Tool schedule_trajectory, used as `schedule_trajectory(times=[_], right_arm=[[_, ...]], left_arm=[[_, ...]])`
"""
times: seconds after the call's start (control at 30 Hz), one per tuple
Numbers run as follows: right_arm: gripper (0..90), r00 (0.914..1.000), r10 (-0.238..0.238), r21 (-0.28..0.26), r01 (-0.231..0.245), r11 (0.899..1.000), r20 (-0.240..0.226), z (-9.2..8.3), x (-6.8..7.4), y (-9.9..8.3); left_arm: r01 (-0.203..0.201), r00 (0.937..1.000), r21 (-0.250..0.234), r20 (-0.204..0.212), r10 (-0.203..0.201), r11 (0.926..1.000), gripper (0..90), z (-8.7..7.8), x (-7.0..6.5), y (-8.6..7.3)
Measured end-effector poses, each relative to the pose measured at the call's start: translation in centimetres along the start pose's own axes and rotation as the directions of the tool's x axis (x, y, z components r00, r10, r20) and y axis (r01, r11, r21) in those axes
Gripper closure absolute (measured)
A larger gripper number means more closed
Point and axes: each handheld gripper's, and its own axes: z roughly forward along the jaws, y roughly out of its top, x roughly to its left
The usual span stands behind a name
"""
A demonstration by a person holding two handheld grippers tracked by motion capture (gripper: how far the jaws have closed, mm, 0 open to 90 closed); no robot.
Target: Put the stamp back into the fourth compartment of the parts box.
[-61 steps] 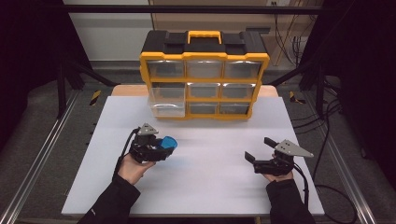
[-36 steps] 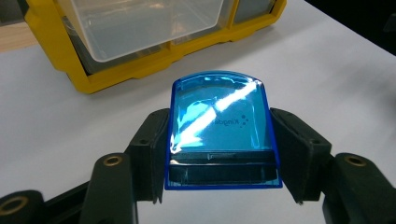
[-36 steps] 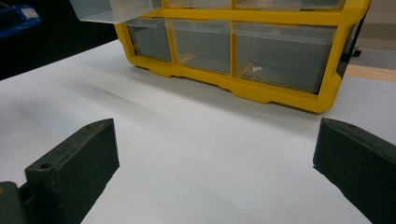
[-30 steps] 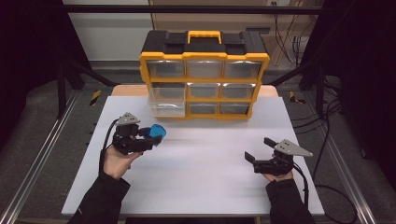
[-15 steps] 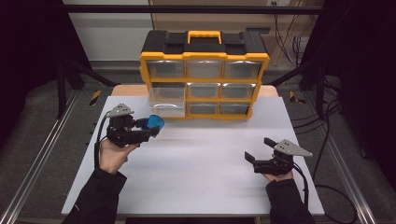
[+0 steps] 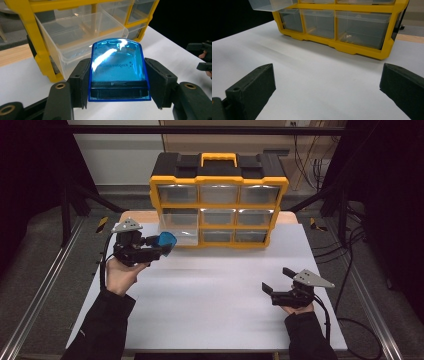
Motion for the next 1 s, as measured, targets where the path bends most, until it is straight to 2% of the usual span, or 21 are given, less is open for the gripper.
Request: schedule_trajectory(times=[0.1, 0.23, 0.43, 1.0], right_arm=[[0.4, 1.0000, 0.000, 0.003, 0.000, 1.000, 0.000, 0.0, 0.0, 0.0], [0.4, 1.0000, -0.001, 0.000, 0.001, 1.000, 0.000, 0.0, 0.0, 0.0], [0.4, 1.0000, -0.001, 0.002, 0.001, 1.000, 0.001, 0.0, 0.0, 0.0], [0.4, 1.0000, -0.001, 0.001, 0.001, 1.000, -0.001, 0.0, 0.0, 0.0]], left_arm=[[0.001, 0.9999, 0.001, 0.011, -0.001, 1.0000, 40.5, 0.4, 0.0, 0.4], [-0.005, 1.0000, 0.000, 0.003, 0.005, 1.0000, 40.5, 0.7, 0.2, 1.1], [0.010, 0.9999, -0.006, -0.002, -0.010, 0.9999, 40.5, 0.9, 0.4, 2.2], [0.009, 0.9990, -0.001, -0.044, -0.009, 1.0000, 40.5, 2.3, 1.0, 4.9]])
